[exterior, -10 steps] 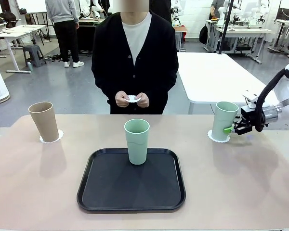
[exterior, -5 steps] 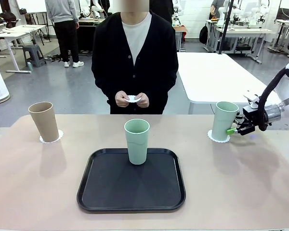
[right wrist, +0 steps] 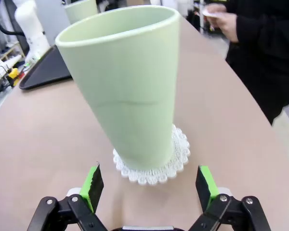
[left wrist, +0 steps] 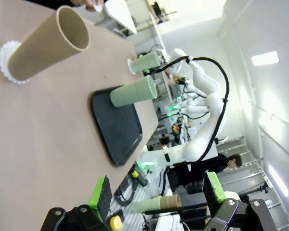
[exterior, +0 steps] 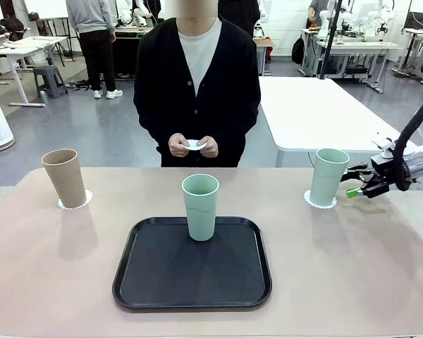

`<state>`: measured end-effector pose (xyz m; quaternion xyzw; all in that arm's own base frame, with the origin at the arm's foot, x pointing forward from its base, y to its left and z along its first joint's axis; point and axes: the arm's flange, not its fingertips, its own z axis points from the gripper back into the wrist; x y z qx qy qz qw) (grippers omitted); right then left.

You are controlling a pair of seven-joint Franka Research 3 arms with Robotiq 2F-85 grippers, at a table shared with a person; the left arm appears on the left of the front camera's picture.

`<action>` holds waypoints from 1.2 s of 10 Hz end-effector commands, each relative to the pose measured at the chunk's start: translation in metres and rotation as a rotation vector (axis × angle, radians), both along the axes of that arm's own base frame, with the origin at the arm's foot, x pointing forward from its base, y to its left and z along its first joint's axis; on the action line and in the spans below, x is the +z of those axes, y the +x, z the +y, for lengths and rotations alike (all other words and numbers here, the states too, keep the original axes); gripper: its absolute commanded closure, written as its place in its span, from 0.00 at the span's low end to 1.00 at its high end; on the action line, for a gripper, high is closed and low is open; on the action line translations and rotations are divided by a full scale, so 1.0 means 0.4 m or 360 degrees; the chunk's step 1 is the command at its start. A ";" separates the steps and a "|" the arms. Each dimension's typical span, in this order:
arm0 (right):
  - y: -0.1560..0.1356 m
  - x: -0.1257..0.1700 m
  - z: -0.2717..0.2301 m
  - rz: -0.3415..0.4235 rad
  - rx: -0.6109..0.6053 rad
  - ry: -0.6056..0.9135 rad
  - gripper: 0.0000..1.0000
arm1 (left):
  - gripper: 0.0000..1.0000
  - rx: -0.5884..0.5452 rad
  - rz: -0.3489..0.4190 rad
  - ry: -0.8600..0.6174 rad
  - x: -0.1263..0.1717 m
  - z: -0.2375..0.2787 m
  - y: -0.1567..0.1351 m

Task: Place coasters on the table and set cups on them.
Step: Take one Reusable plastic cup from the Flat Tray and place it on a coaster set by the human.

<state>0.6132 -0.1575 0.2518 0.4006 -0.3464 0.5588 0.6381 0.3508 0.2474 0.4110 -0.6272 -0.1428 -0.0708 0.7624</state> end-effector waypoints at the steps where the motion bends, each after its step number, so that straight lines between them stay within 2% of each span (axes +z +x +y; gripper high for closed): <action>1: -0.056 0.093 -0.020 0.0107 -0.0107 -0.0280 0.00 | 0.00 0.0010 -0.0010 0.0003 0.004 0.002 -0.001; 2: -0.113 0.171 -0.010 0.0113 -0.0172 -0.0436 0.00 | 0.00 0.0010 -0.0010 0.0003 0.004 0.002 -0.001; 3: -0.170 0.268 0.008 0.0054 -0.0303 -0.0522 0.00 | 0.00 0.0010 -0.0010 0.0003 0.004 0.002 -0.001; 4: -0.234 0.369 0.030 0.0095 -0.0461 -0.0687 0.00 | 0.00 0.0010 -0.0010 0.0003 0.004 0.002 -0.001; 7: -0.337 0.559 0.102 0.0361 -0.0838 -0.0927 0.00 | 0.00 0.0010 -0.0010 0.0003 0.004 0.002 -0.001; 9: -0.382 0.636 0.153 0.0550 -0.1008 -0.1107 0.00 | 0.00 0.0010 -0.0010 0.0003 0.004 0.002 -0.001; 10: -0.387 0.659 0.171 0.0598 -0.1112 -0.1144 0.00 | 0.00 0.0010 -0.0010 0.0003 0.004 0.002 -0.001; 11: -0.382 0.658 0.191 0.0676 -0.1192 -0.1241 0.00 | 0.00 0.0010 -0.0010 0.0003 0.004 0.002 -0.001; 12: -0.379 0.647 0.213 0.0751 -0.1195 -0.1332 0.00 | 0.00 0.0010 -0.0010 0.0003 0.004 0.002 -0.001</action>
